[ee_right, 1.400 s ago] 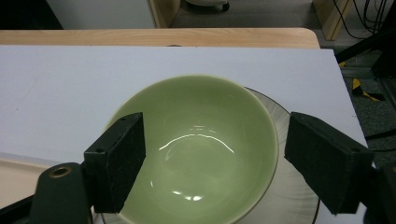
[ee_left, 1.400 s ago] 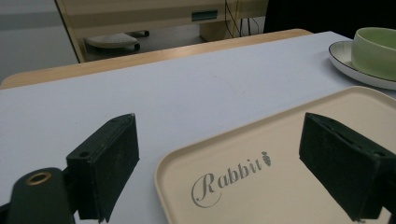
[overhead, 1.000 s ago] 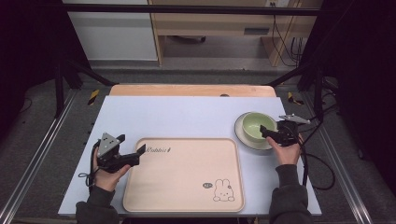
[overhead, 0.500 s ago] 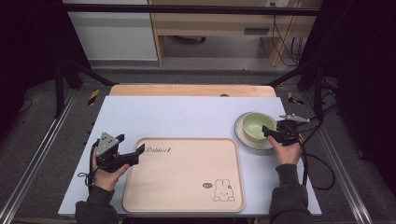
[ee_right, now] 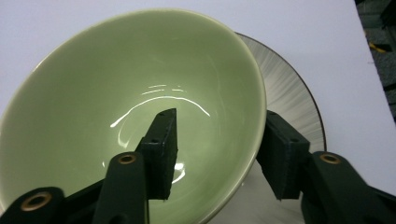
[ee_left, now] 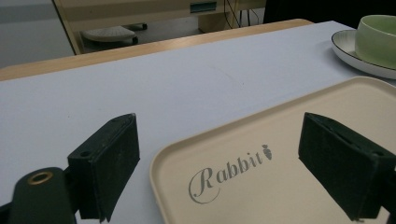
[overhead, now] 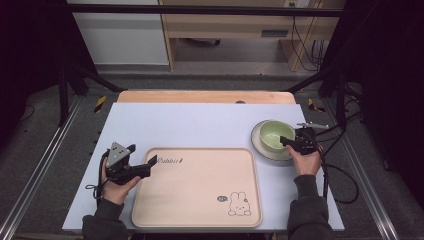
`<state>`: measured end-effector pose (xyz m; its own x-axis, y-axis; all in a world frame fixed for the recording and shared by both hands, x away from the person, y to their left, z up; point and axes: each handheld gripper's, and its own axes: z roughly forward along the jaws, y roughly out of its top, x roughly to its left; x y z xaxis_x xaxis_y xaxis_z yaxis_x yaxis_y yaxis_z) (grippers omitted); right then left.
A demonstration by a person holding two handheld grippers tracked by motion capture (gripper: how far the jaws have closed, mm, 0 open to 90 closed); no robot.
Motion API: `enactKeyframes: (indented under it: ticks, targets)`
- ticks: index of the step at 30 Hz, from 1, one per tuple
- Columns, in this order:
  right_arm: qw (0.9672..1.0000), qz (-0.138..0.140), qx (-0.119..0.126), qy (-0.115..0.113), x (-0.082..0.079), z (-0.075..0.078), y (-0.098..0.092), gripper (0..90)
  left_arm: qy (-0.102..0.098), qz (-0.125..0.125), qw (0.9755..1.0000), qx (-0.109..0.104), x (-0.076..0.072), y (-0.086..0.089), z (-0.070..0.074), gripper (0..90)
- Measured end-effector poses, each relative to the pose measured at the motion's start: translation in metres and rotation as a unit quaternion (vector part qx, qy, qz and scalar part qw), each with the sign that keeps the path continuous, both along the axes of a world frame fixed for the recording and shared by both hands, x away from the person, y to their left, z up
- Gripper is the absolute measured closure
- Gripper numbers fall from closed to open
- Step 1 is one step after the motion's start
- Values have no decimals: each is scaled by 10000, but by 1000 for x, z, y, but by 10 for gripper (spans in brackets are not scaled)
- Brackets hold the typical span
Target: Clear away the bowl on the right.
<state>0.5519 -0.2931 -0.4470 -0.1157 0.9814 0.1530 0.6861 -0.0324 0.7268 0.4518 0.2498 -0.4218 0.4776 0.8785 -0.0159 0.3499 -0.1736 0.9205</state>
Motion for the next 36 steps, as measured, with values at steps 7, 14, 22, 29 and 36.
enactKeyframes:
  ticks: [7, 14, 22, 29, 36]
  targets:
    - [9998, -41, 46, 201, 3, -3, 0, 602, 6, -59, 10000, 49, -1, 0, 1, 123]
    - [9993, -81, 66, 359, 8, -4, -2, 640, 34, -99, 9999, -10, -8, 10, -2, 128]
    - [9983, -208, 263, 482, 12, -5, -4, 688, 20, -99, 9998, -162, -16, 16, -7, 134]
    - [9972, -280, 376, 576, 15, -4, -6, 729, 6, -179, 9998, -122, -19, 15, -6, 133]
    - [9963, -304, 368, 709, 19, -3, -7, 775, -11, -178, 9998, -123, -20, 17, -6, 133]
